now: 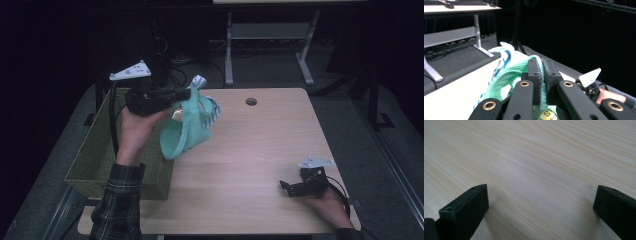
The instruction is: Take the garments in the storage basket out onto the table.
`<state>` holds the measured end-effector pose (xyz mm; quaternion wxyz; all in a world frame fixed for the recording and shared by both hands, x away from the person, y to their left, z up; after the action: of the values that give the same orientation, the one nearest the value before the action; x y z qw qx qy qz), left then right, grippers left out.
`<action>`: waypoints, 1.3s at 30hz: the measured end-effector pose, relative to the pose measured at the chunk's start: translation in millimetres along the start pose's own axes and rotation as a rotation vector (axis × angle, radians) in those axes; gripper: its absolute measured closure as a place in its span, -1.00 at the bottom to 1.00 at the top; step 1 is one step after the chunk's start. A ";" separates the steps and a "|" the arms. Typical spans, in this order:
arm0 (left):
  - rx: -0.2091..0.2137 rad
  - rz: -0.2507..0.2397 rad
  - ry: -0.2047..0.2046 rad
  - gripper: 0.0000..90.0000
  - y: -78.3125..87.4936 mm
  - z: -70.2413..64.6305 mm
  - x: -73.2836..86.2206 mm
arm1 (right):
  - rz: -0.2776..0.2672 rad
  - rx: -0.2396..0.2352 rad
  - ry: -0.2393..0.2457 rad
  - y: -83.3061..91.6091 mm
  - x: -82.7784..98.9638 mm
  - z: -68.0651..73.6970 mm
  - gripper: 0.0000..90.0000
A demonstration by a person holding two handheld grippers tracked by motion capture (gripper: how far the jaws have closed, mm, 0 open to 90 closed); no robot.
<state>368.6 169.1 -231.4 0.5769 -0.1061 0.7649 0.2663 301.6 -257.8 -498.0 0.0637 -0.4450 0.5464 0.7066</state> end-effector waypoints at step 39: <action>0.026 0.138 0.012 0.90 -106.0 -33.2 71.1 | 0.000 -0.001 -0.003 0.1 0.0 0.3 -1.00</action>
<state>368.7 73.2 -321.9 0.5537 -0.0469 0.7774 0.2948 301.4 -257.7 -498.0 0.0645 -0.4440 0.5460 0.7075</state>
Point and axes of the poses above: each handheld gripper's, and its own axes: y roughly backward along the jaws, x roughly out of its underside, z roughly to its left, the point moved 2 cm from there along -y, roughly forward along the jaws, and after that the axes turned 2 degrees about y, right-handed, at the moved point
